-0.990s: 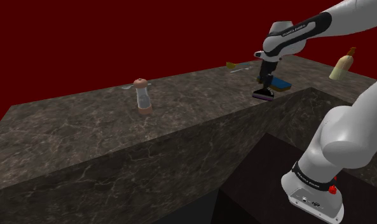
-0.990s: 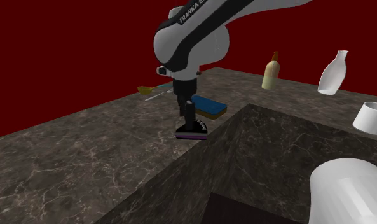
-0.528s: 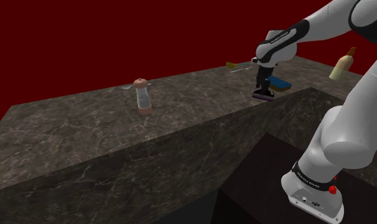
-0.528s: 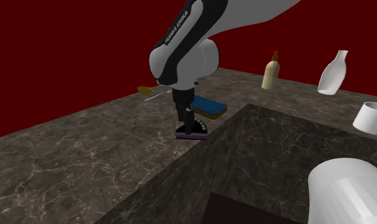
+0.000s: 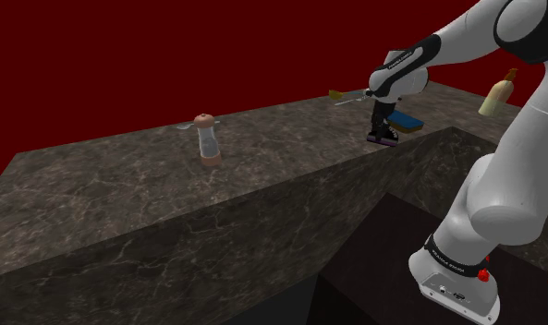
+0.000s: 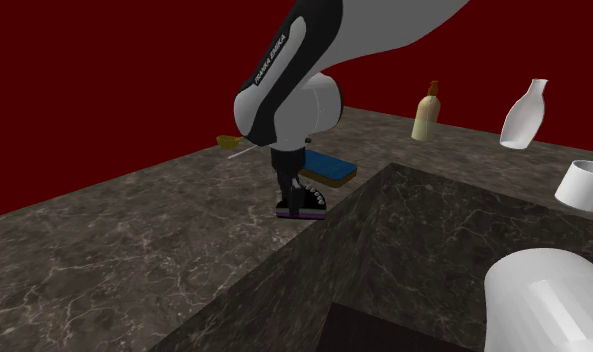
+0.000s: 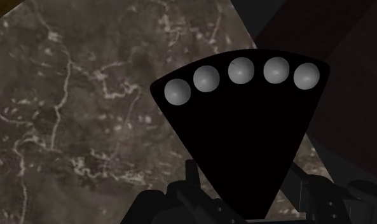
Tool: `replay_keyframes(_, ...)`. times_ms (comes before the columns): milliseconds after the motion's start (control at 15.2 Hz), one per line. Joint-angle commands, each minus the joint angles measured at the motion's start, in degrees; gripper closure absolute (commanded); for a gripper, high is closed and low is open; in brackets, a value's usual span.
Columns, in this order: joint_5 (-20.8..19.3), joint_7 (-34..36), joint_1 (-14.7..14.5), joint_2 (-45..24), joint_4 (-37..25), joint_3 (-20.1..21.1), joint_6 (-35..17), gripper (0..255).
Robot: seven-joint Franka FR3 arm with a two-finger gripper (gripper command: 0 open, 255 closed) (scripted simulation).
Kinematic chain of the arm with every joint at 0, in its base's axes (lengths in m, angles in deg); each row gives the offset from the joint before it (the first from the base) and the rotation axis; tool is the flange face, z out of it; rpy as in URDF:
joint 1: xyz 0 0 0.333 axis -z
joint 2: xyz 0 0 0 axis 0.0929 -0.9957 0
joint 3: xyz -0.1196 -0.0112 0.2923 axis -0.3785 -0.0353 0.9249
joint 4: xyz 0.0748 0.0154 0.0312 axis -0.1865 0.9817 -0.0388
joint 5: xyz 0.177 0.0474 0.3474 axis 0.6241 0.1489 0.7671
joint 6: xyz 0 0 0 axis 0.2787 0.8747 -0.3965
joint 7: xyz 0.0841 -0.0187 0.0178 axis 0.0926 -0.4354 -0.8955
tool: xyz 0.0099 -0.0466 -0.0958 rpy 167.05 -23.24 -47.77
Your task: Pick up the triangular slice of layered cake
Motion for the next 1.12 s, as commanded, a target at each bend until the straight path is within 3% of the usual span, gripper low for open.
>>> replay_keyframes(0,0.03,-0.02,0.01,-0.13,0.05,-0.02,-0.10,255)
replay_keyframes(330,-0.14,0.02,0.06,0.05,0.10,-0.05,-0.03,255)
replay_keyframes(1056,-5.69,4.07,0.29,6.75,-3.96,1.22,8.91,255)
